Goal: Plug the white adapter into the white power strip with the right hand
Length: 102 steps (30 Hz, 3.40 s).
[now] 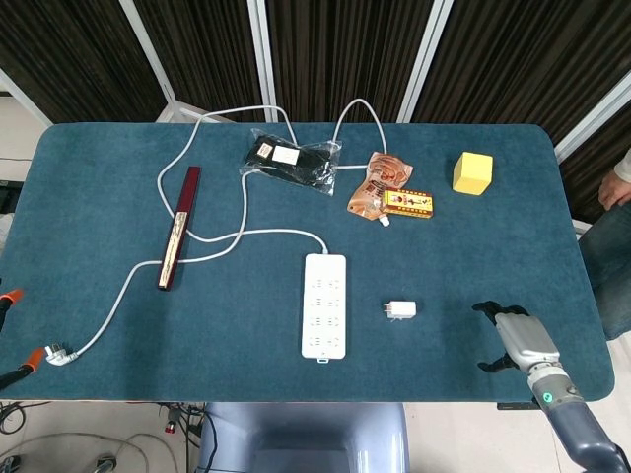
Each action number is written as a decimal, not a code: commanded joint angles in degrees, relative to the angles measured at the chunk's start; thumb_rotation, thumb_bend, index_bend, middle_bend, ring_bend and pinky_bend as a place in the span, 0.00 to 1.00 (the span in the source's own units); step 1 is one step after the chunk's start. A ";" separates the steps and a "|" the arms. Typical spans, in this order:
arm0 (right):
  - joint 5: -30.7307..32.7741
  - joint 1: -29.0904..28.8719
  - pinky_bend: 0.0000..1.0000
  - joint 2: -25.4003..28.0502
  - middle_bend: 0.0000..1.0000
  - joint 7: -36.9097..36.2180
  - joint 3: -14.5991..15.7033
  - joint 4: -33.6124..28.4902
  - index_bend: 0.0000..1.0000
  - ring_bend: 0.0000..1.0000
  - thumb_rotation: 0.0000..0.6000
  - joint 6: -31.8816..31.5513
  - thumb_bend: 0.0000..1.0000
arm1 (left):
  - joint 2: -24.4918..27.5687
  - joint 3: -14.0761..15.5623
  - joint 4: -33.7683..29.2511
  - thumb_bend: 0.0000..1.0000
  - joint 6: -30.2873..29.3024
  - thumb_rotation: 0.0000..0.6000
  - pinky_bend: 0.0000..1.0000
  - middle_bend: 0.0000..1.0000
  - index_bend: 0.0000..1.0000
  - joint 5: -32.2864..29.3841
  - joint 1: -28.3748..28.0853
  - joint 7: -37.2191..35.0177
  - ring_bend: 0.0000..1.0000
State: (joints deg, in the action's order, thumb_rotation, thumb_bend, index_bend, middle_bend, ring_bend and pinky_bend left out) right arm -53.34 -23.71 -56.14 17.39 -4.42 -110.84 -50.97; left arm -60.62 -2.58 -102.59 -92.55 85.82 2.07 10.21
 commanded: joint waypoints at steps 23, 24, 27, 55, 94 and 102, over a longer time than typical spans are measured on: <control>19.08 -13.13 0.14 -9.33 0.17 15.09 3.23 -1.60 0.19 0.23 1.00 -3.14 0.22 | 0.29 -0.27 0.16 0.19 0.31 1.00 0.08 0.00 0.16 -0.76 -0.15 -0.81 0.00; 19.40 -13.36 0.14 -9.39 0.17 15.14 3.24 -1.61 0.19 0.23 1.00 -3.10 0.22 | 0.29 -0.26 0.18 0.19 0.31 1.00 0.08 0.00 0.16 -0.75 -0.15 -0.82 0.00; 21.04 -14.31 0.14 -9.89 0.17 15.00 3.32 -1.44 0.19 0.23 1.00 -2.63 0.22 | 0.29 -0.25 0.17 0.19 0.39 1.00 0.08 0.00 0.16 -0.78 -0.19 -0.80 0.00; 24.26 -19.63 0.14 -11.82 0.17 14.75 4.86 -2.62 0.19 0.23 1.00 -3.13 0.22 | 0.29 -0.40 0.24 0.19 0.53 1.00 0.08 0.00 0.16 -1.24 -0.33 -0.81 0.00; 31.65 -28.61 0.14 -13.99 0.17 18.59 2.81 -5.37 0.19 0.23 1.00 -6.62 0.22 | 0.65 -0.57 0.25 0.19 0.47 1.00 0.08 0.00 0.16 -1.75 -0.28 -1.61 0.00; 33.75 -29.98 0.14 -13.73 0.17 18.93 2.52 -5.47 0.19 0.23 1.00 -7.56 0.22 | 0.63 -0.62 0.28 0.19 0.52 1.00 0.08 0.00 0.16 -1.88 -0.32 -1.52 0.00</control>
State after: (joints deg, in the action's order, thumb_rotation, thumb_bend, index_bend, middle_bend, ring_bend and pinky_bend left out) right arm -19.57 -53.62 -70.13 36.30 -1.93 -116.01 -58.31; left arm -59.99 -3.21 -102.31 -92.03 83.94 1.75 8.69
